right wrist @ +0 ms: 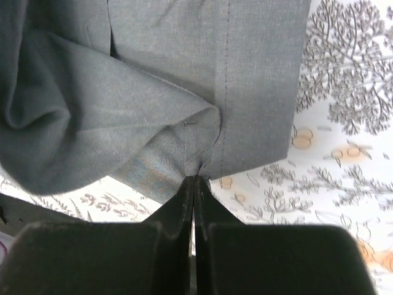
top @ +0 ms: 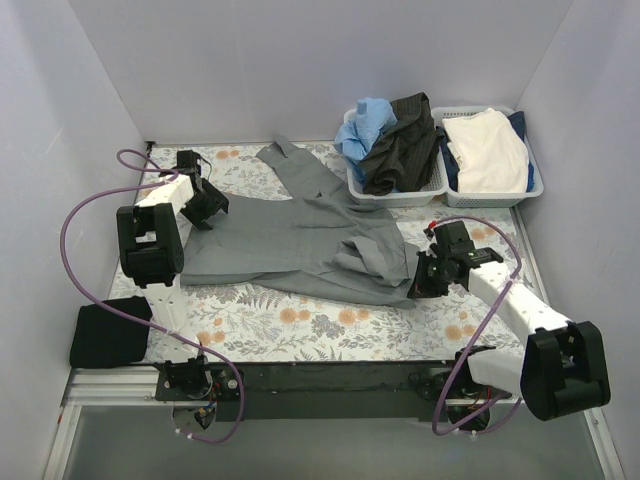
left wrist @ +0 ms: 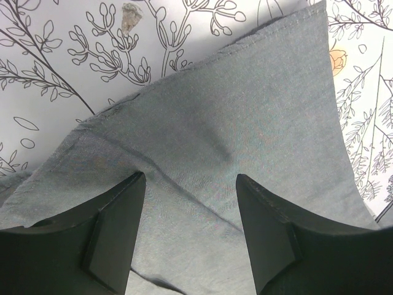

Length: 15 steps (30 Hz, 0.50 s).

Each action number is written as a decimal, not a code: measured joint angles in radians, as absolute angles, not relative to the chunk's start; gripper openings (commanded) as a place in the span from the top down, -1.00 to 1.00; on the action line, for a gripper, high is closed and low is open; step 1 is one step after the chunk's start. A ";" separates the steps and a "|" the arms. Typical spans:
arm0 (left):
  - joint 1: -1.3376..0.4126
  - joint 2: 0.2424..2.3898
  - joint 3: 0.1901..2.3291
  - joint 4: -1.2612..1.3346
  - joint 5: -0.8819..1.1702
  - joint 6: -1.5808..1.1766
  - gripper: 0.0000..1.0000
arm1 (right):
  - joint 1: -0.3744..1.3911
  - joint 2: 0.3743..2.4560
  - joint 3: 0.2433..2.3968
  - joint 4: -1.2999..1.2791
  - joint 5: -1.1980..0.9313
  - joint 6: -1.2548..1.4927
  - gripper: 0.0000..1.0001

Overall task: Fold and stack the long sleeve shirts
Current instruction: Flatten the shirt out

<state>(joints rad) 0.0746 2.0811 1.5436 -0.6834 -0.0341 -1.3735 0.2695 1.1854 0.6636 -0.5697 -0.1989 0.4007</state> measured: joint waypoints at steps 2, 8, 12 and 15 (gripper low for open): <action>0.075 2.081 1.544 -0.683 -0.034 -1.377 -0.22 | 0.270 1.144 0.664 -0.609 -0.193 0.391 0.97; 0.076 2.081 1.544 -0.683 -0.034 -1.386 -0.22 | 0.270 1.079 0.664 -0.699 -0.197 0.370 0.97; 0.076 2.081 1.544 -0.684 -0.034 -1.392 -0.22 | 0.270 1.077 0.662 -0.735 -0.245 0.363 0.81; 0.077 2.081 1.544 -0.684 -0.032 -1.392 -0.25 | 0.270 1.085 0.656 -0.753 -0.265 0.357 0.77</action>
<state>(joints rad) 0.0769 2.0808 1.5444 -0.6842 -0.0319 -1.3918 0.2695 1.0855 0.6563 -0.7532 -0.2653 0.3569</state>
